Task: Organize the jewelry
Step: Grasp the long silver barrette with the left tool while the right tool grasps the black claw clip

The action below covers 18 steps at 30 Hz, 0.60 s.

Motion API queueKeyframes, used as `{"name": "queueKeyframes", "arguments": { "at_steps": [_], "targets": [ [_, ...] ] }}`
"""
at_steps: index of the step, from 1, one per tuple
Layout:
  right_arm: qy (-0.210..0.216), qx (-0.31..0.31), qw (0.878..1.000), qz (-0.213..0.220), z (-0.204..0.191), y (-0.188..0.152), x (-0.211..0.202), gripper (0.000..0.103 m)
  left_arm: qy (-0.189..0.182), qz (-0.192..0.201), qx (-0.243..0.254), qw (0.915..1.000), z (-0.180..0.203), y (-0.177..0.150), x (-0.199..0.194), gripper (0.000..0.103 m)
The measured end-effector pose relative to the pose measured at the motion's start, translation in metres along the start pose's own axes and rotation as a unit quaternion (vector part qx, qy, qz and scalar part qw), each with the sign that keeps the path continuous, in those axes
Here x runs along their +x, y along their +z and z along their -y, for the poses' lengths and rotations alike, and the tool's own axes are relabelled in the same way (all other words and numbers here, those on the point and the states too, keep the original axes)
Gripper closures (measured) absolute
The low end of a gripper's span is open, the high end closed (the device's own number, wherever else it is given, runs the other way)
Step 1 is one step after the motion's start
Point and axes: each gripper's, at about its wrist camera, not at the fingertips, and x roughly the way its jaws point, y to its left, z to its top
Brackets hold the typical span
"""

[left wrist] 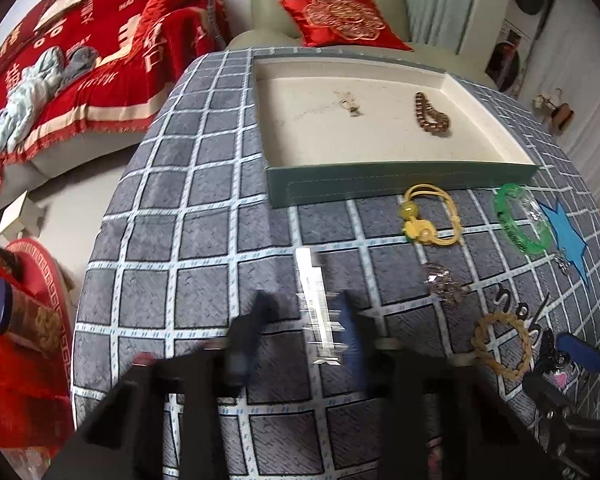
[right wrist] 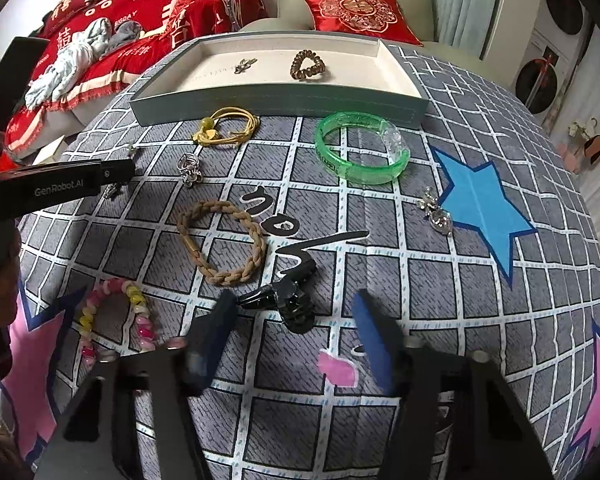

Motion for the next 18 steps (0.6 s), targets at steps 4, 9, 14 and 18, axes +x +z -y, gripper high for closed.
{"name": "queueKeyframes", "arguments": {
  "at_steps": [4, 9, 14, 18],
  "targets": [
    [0.001, 0.003, 1.0, -0.001, 0.001, 0.001, -0.002, 0.062, -0.015, 0.008, 0.013, 0.9998, 0.004, -0.003, -0.002, 0.07],
    [0.014, 0.022, 1.0, 0.003, 0.01, -0.002, -0.007, 0.063, -0.039, 0.005, 0.009, 0.9992, -0.001, -0.008, -0.009, 0.07],
    [0.03, 0.048, 0.998, 0.012, 0.026, 0.003, -0.017, 0.063, -0.049, 0.008, 0.01, 0.9987, -0.003, -0.009, -0.019, 0.07],
    [0.046, 0.071, 0.996, 0.024, 0.038, 0.011, -0.027, 0.063, -0.059, 0.022, 0.008, 0.998, -0.005, 0.0, -0.032, 0.07]
  ]
}}
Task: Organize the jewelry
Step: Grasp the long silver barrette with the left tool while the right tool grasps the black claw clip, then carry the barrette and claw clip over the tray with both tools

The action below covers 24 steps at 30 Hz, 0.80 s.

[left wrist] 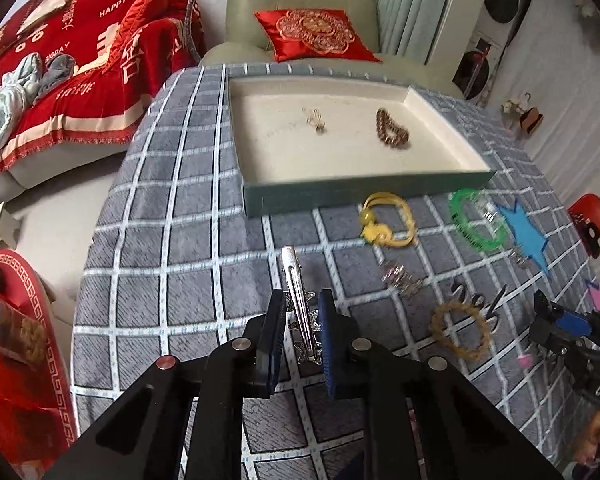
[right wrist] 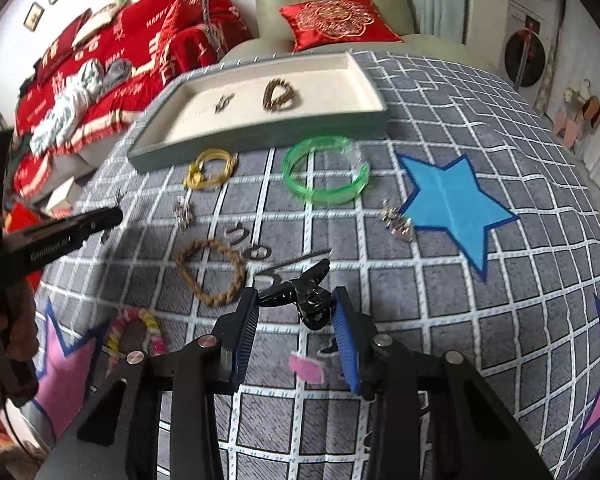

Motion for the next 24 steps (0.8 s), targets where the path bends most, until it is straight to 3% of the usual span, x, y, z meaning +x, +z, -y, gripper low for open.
{"name": "queueKeyframes", "arguments": {
  "at_steps": [12, 24],
  "targets": [
    [0.03, 0.024, 0.999, 0.037, 0.005, 0.052, -0.013, 0.063, -0.024, 0.043, 0.003, 0.9988, 0.009, 0.048, -0.023, 0.07],
    [0.039, 0.028, 0.998, 0.049, 0.011, 0.128, 0.008, 0.063, -0.022, 0.054, 0.009, 0.9982, 0.016, 0.106, 0.004, 0.07]
  ]
}}
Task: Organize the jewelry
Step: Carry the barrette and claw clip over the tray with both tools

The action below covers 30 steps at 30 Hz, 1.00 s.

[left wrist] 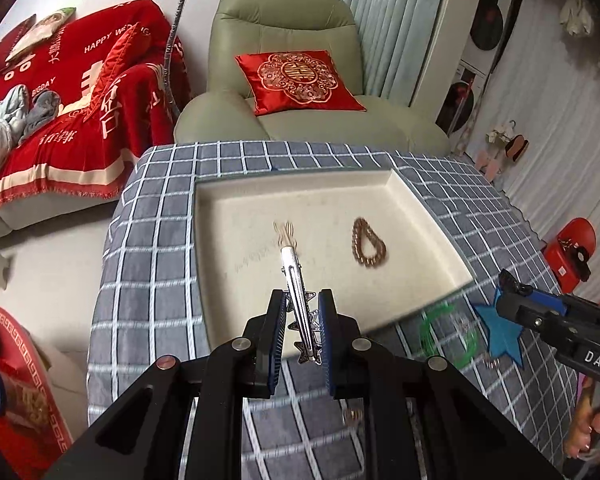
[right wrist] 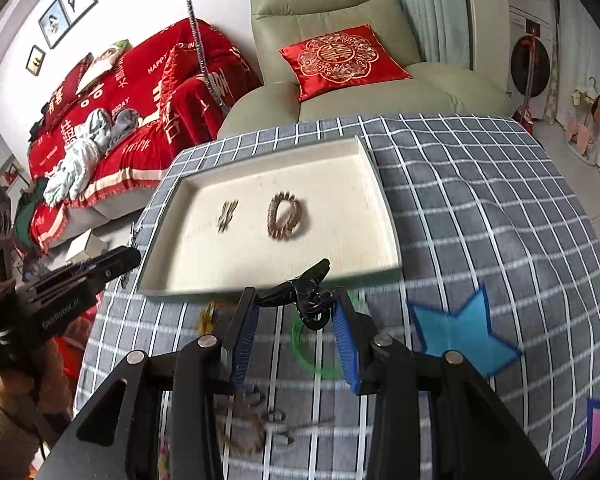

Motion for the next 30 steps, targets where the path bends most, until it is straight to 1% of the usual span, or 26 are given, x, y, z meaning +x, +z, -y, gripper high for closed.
{"name": "queueKeyframes", "arguments": {
  "at_steps": [5, 9, 14, 20, 30],
  "targets": [
    [-0.003, 0.007, 1.0, -0.007, 0.006, 0.029, 0.029, 0.063, 0.009, -0.004, 0.002, 0.9999, -0.001, 0.02, 0.024, 0.07],
    [-0.001, 0.016, 1.0, -0.018, 0.011, 0.05, 0.057, 0.063, 0.014, -0.017, -0.005, 0.9997, -0.004, 0.035, 0.05, 0.07],
    [-0.011, 0.013, 0.999, -0.031, 0.013, 0.069, 0.093, 0.063, 0.024, -0.035, -0.014, 0.999, -0.008, 0.047, 0.081, 0.07],
    [-0.018, 0.017, 0.999, -0.048, 0.016, 0.078, 0.13, 0.063, 0.035, -0.062, -0.021, 0.9972, -0.013, 0.05, 0.111, 0.07],
    [-0.039, 0.015, 0.997, -0.06, 0.025, 0.081, 0.155, 0.063, 0.049, -0.086, -0.009, 0.995, -0.007, 0.045, 0.133, 0.07]
  ]
}}
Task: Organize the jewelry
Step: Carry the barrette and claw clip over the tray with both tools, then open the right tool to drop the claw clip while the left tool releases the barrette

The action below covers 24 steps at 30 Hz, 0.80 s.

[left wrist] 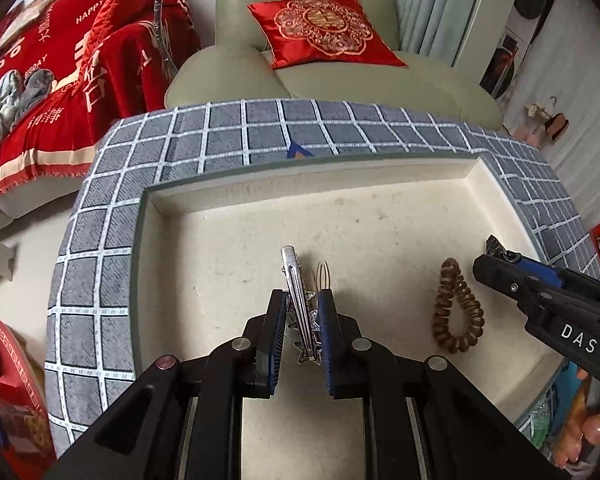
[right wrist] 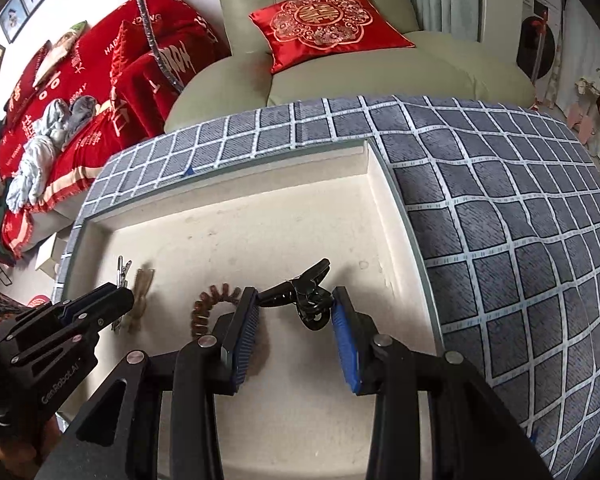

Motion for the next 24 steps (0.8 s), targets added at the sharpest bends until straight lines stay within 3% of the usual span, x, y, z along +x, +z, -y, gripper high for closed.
{"name": "queueKeyframes", "arguments": {
  "at_steps": [7, 10, 12, 17, 18, 19, 20, 22, 24],
  "targets": [
    [-0.015, -0.006, 1.0, -0.003, -0.001, -0.007, 0.005, 0.062, 0.014, 0.01, 0.015, 0.9997, 0.006, -0.002, -0.001, 0.07],
    [-0.008, 0.002, 1.0, -0.006, 0.0, -0.006, 0.003, 0.046, 0.023, 0.012, 0.014, 0.9996, 0.006, -0.003, -0.003, 0.07],
    [-0.005, 0.001, 1.0, 0.0, -0.001, -0.006, -0.001, 0.029, 0.025, 0.011, 0.011, 0.9996, 0.007, -0.004, -0.004, 0.07],
    [0.019, 0.021, 0.999, 0.015, 0.003, -0.008, -0.019, 0.029, 0.028, 0.015, 0.011, 0.9994, 0.009, -0.006, -0.008, 0.068],
    [0.023, 0.025, 0.999, 0.019, 0.004, -0.008, -0.024, 0.029, 0.028, 0.017, 0.012, 0.9994, 0.01, -0.007, -0.009, 0.06],
    [0.027, 0.029, 0.999, 0.025, 0.006, -0.009, -0.03, 0.029, 0.028, 0.018, 0.012, 0.9994, 0.01, -0.007, -0.01, 0.022],
    [0.031, 0.034, 0.999, 0.03, 0.008, -0.01, -0.036, 0.028, 0.03, 0.024, 0.008, 0.9992, 0.009, -0.007, -0.013, 0.0],
    [0.038, 0.042, 0.998, 0.039, 0.011, -0.014, -0.049, 0.027, 0.034, 0.052, 0.003, 0.9981, 0.008, -0.008, -0.023, 0.0],
    [0.041, 0.046, 0.997, 0.045, 0.014, -0.018, -0.058, 0.027, 0.032, 0.05, 0.013, 0.9982, 0.011, -0.007, -0.027, 0.0]
  ]
}}
